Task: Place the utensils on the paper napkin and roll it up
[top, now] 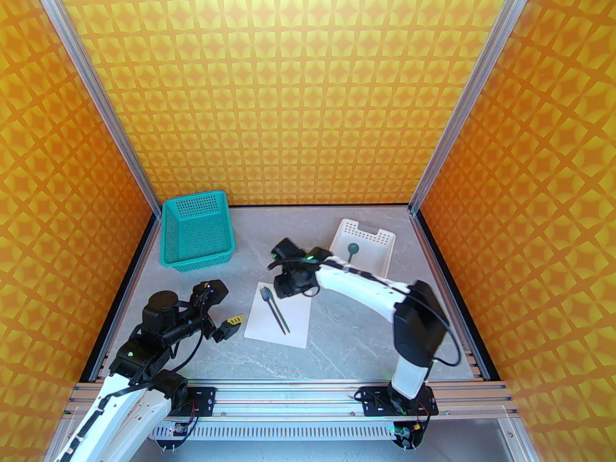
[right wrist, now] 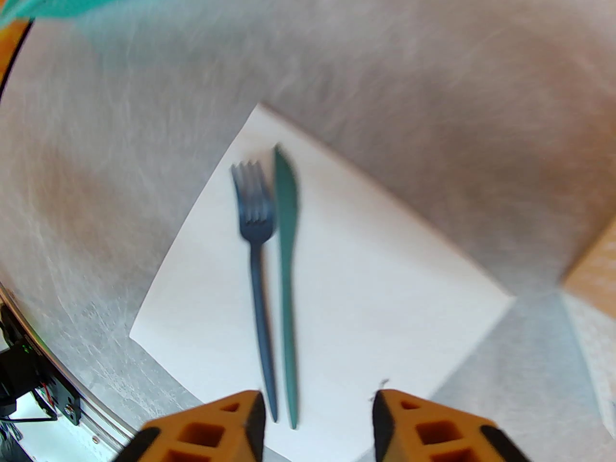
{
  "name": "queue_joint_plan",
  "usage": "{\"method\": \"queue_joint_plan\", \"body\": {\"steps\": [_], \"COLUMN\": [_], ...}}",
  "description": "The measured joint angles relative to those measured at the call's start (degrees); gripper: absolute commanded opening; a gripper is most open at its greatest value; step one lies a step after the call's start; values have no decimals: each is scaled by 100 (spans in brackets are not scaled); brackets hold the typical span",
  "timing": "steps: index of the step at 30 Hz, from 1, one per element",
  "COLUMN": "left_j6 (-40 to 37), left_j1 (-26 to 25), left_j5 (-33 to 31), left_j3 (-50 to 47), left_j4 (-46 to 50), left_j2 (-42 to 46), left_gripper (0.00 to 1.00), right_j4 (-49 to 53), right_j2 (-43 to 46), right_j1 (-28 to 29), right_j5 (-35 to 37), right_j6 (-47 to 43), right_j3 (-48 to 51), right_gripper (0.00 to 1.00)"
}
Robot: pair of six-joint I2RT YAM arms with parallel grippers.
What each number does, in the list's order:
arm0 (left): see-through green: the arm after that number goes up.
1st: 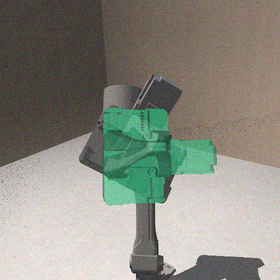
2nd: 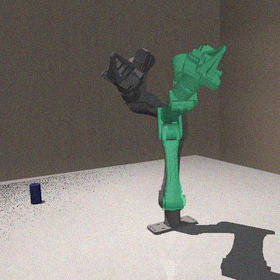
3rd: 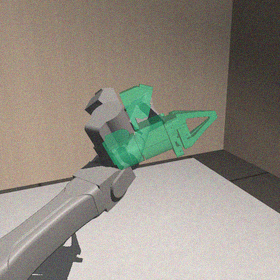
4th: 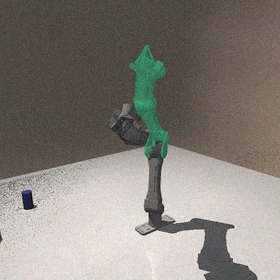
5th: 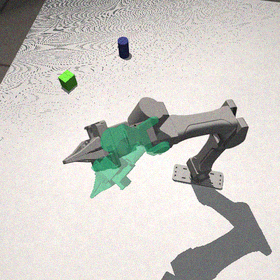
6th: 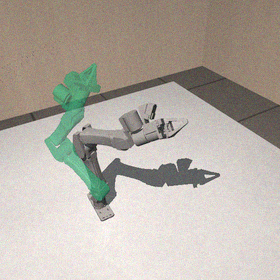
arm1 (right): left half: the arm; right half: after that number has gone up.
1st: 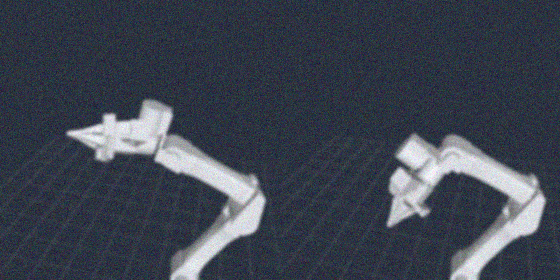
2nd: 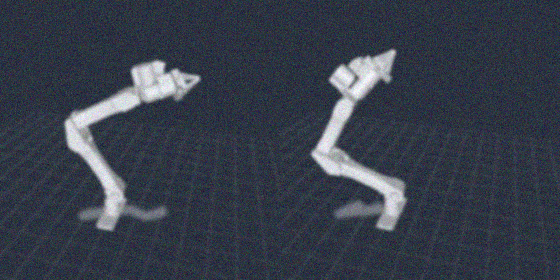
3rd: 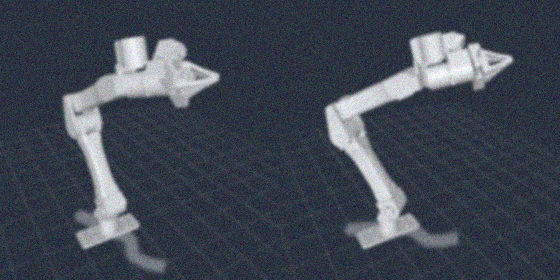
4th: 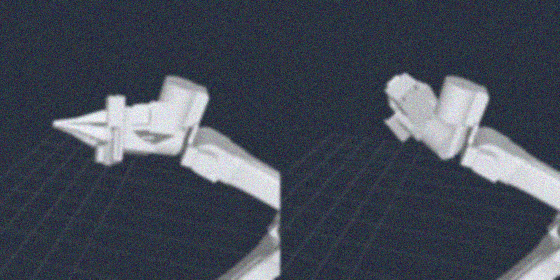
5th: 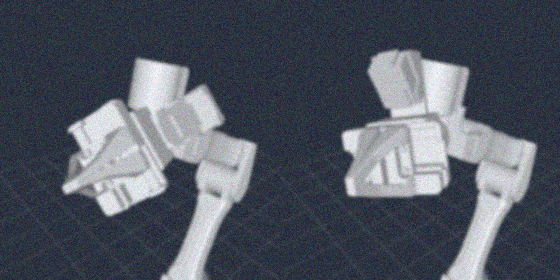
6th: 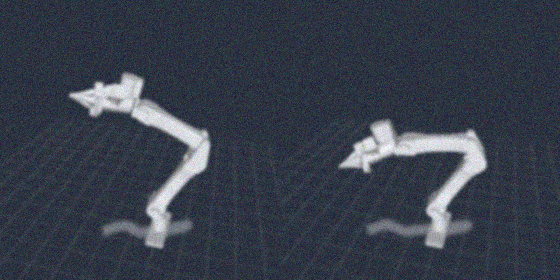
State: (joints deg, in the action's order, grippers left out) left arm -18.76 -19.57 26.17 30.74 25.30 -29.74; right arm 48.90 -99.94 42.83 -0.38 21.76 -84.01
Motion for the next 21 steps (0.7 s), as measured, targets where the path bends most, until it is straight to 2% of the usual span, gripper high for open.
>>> {"method": "queue_joint_plan", "body": {"steps": [9, 21], "left_j6": [-2, -24], "left_j1": [0, 0], "left_j5": [0, 0], "left_j3": [-2, -2], "left_j4": [2, 4], "left_j2": [17, 17], "left_gripper": [99, 99], "right_j4": [61, 146], "right_j2": [931, 973], "right_j1": [-1325, -2774], "right_j5": [46, 31], "right_j6": [-35, -219], "right_j3": [297, 450], "right_gripper": [54, 59]}}
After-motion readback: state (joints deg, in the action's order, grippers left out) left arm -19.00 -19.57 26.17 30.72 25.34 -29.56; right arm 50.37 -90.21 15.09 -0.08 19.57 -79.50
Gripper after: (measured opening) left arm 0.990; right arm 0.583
